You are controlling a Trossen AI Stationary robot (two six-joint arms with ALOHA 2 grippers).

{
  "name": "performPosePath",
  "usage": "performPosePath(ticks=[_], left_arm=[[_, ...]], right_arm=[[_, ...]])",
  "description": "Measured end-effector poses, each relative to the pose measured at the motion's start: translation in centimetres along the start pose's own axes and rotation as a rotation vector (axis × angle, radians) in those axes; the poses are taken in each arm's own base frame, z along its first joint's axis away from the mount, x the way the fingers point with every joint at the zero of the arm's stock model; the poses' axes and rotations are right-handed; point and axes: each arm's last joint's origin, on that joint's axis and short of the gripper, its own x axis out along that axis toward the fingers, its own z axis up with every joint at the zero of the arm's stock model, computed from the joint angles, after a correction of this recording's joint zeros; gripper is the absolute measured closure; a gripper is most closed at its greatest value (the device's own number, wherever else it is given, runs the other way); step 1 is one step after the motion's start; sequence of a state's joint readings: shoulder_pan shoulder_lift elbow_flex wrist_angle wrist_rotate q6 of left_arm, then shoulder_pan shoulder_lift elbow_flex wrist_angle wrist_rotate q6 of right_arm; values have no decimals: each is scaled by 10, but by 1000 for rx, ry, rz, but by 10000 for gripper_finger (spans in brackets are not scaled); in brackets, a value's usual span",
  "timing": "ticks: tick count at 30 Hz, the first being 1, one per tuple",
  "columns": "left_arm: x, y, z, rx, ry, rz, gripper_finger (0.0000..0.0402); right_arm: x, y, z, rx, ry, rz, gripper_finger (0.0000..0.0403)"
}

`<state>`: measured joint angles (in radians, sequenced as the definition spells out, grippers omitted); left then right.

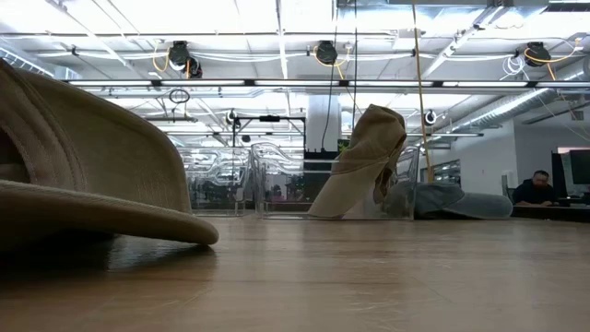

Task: Pick & Place hat
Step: Put the top brown cap into the right transparent bin

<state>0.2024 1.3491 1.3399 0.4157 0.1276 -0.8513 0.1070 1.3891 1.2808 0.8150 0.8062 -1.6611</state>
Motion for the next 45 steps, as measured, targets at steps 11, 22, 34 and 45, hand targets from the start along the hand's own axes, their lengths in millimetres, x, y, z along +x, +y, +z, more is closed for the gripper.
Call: performPosePath(ticks=[11, 22, 34, 45], left_arm=[[-1, 2, 2, 22, 59, -52, 387], [-11, -3, 16, 75, 200, -217, 394], [-27, -11, 33, 124, 301, -334, 394], [-64, -33, 41, 286, 390, -282, 394]], right_arm=[[0, 0, 1, 87, -20, 0, 374], [-33, -4, 26, 300, 36, 68, 295], [-69, -10, 49, 446, 27, 143, 234], [-70, -10, 45, 674, 187, 121, 228]])
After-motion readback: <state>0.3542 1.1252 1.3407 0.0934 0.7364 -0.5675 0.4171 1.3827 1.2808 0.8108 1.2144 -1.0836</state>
